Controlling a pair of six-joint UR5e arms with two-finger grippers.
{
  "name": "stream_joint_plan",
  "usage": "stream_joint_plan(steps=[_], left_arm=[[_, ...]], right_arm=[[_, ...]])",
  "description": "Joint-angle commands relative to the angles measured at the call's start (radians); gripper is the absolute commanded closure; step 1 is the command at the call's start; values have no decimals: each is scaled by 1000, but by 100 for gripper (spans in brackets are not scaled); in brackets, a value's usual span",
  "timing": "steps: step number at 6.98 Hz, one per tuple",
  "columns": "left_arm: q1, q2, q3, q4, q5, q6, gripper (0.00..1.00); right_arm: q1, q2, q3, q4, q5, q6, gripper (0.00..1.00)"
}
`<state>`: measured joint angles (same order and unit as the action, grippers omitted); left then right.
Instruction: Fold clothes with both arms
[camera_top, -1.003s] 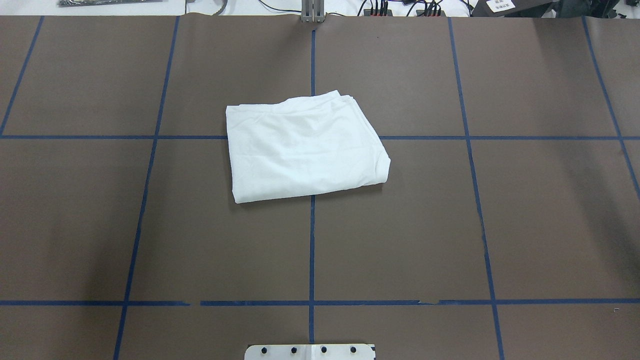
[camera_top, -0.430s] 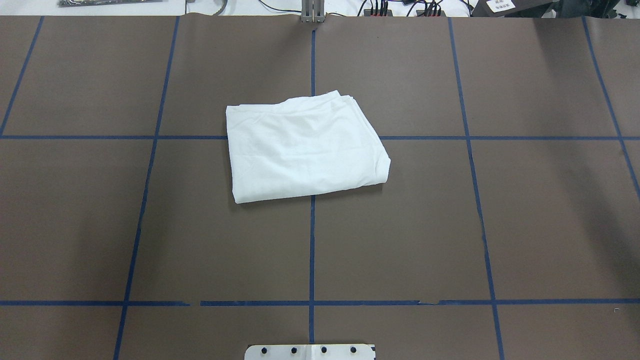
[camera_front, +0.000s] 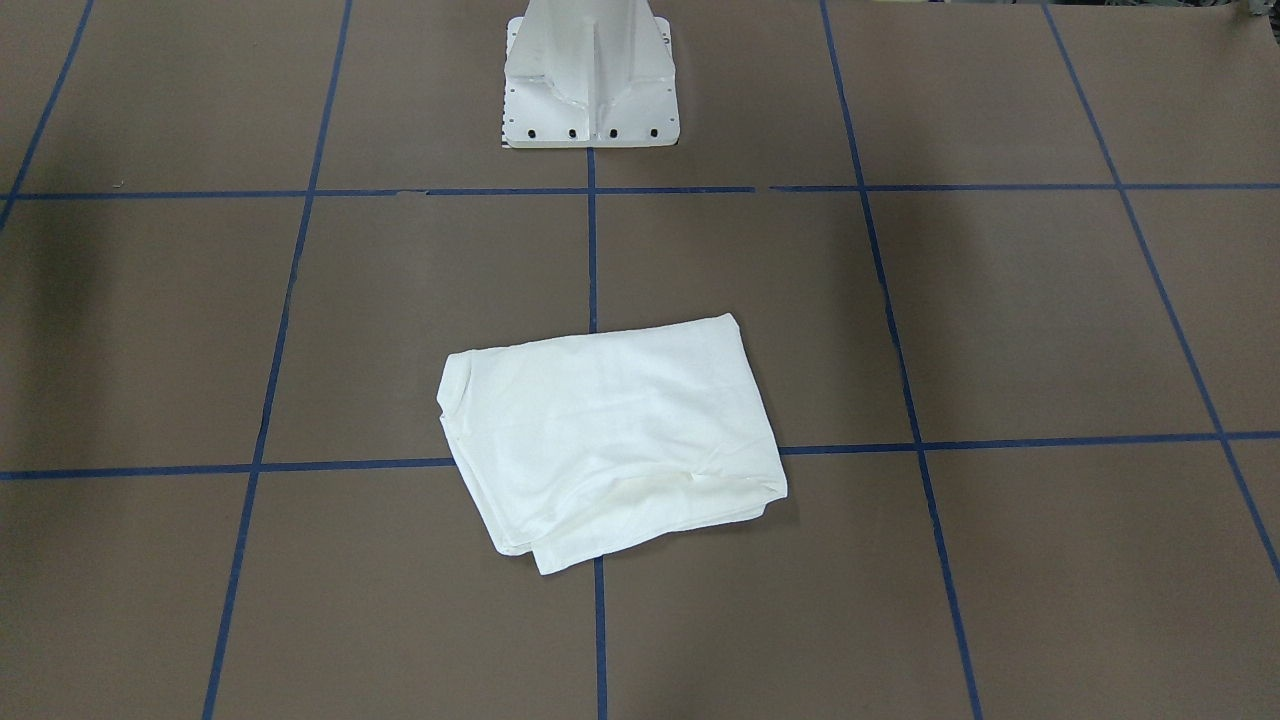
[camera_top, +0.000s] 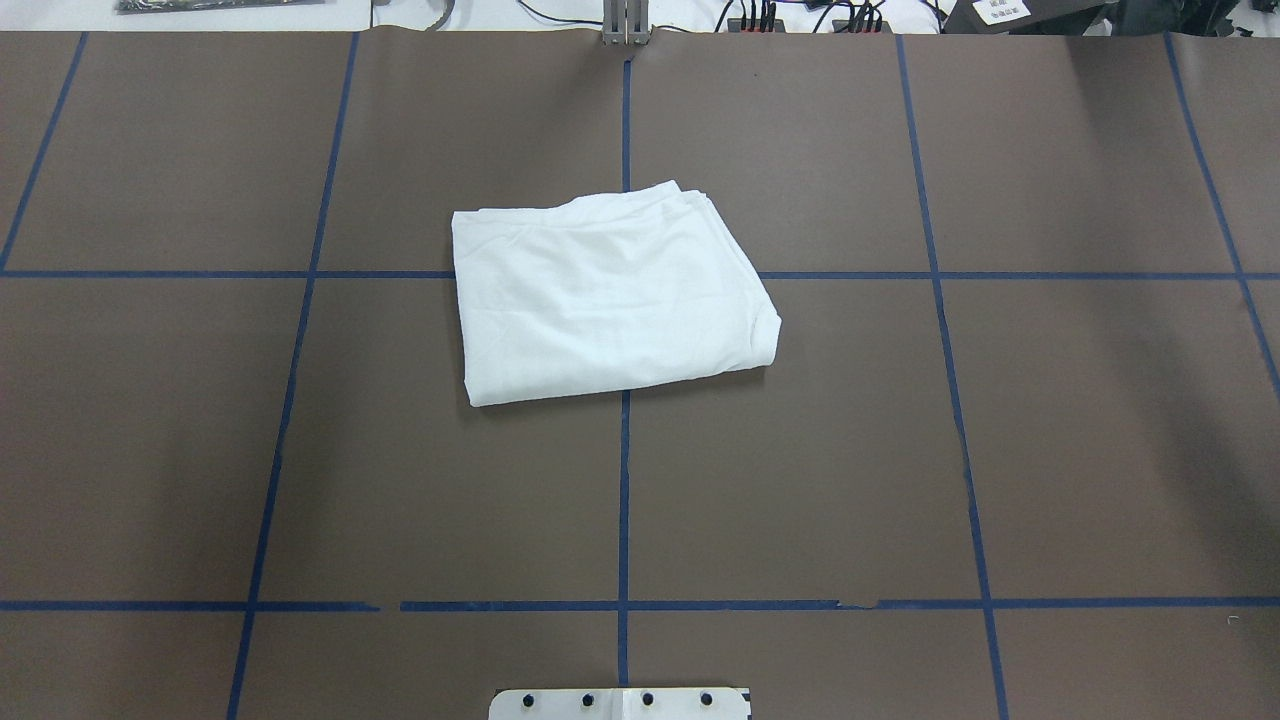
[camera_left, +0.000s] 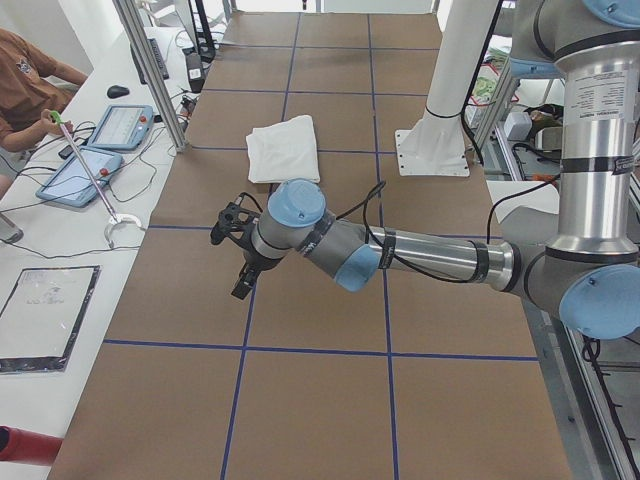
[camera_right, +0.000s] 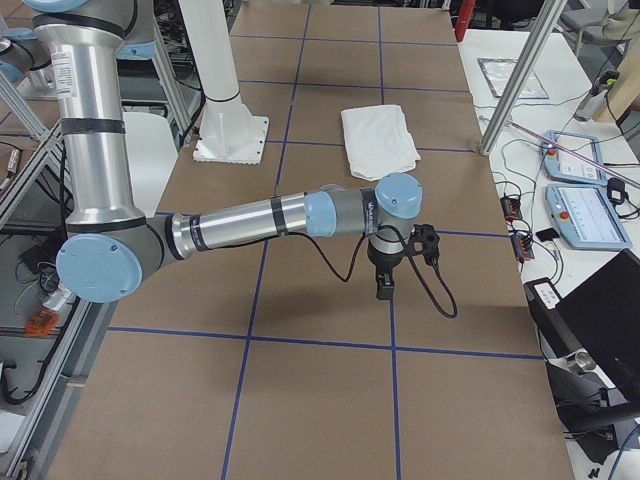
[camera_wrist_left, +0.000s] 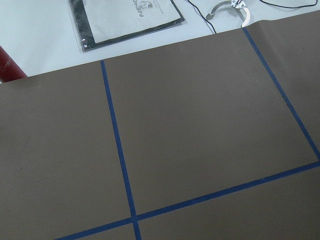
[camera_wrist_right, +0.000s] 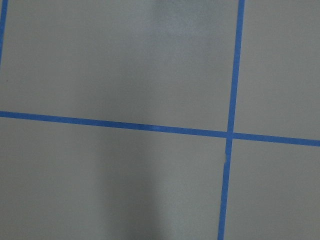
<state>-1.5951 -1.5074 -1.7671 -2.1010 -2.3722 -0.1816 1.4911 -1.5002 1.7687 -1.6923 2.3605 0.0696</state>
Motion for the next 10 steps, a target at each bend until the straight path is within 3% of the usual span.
stream_joint_plan(steps=[1, 10], left_arm=[[1, 3, 3, -48, -2, 1, 0], [7, 3, -15, -54, -33, 2, 0]], right_arm=[[0, 0, 49, 0, 19, -1, 0], [-6, -2, 54, 2, 28, -10, 0]])
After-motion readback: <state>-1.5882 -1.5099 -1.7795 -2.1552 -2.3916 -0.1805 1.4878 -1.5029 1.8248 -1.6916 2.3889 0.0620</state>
